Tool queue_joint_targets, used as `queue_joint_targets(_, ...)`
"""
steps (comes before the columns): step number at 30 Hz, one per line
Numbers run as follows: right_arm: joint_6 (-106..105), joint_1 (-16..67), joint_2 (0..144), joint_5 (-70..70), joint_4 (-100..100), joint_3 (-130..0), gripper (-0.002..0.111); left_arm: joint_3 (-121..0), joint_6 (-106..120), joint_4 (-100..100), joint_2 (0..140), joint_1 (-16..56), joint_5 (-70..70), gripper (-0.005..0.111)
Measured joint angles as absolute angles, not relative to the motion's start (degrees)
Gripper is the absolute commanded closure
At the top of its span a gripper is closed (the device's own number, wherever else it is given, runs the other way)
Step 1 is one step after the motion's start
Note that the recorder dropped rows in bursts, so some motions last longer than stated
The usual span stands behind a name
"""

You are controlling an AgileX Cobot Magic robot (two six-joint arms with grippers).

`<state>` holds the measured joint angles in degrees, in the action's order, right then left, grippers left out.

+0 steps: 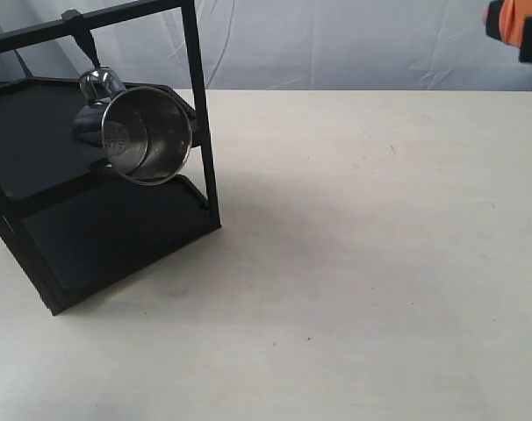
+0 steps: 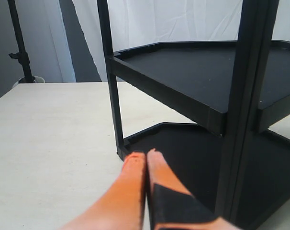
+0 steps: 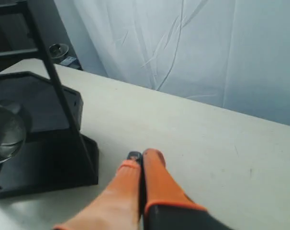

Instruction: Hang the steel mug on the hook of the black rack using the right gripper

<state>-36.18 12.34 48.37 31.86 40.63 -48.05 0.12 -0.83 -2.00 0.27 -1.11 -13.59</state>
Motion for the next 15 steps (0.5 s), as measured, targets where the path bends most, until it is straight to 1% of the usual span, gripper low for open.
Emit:
queue_joint_targets(5,-35.8,12.3,43.2,38.9,40.5,-47.3,0.109,0.1,-0.8,-2.0,0.3,-1.1,-13.6,0.105)
queue_joint_targets(8,-35.7,12.3,40.9,39.7,40.5,-47.3,0.109,0.1,-0.8,-2.0,0.3,-1.1,-13.6,0.105)
queue_joint_targets(10,-35.6,12.3,39.6,37.8,40.5,-47.2,0.109,0.1,-0.8,-2.0,0.3,-1.1,-13.6,0.105)
queue_joint_targets(15,-35.2,10.1,33.6,26.0,39.2,-42.4,0.109,0.1,-0.8,-2.0,0.3,-1.1,-13.6,0.105)
